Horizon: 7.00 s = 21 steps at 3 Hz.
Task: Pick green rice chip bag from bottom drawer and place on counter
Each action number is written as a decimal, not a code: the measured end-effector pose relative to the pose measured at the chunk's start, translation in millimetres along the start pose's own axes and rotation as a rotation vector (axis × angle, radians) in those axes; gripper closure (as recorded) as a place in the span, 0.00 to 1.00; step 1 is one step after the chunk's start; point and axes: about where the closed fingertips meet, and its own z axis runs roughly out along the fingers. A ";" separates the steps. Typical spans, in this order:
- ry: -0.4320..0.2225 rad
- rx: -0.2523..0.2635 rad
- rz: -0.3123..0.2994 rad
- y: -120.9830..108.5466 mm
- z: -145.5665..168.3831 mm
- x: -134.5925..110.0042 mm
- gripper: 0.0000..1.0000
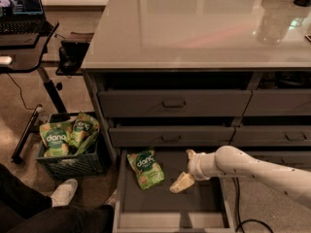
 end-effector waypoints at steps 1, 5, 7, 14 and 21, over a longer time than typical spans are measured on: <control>-0.119 0.012 -0.003 -18.6 44.1 -4.7 0.00; -0.133 0.059 -0.100 -72.1 156.2 40.4 0.00; -0.075 0.074 -0.069 -119.3 212.5 63.4 0.00; -0.126 0.054 -0.004 -78.4 352.7 59.3 0.19; -0.172 -0.009 -0.030 -77.1 278.3 51.7 1.00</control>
Offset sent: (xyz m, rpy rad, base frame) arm 0.0257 0.0147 -0.0184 0.0778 -0.0575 -0.0063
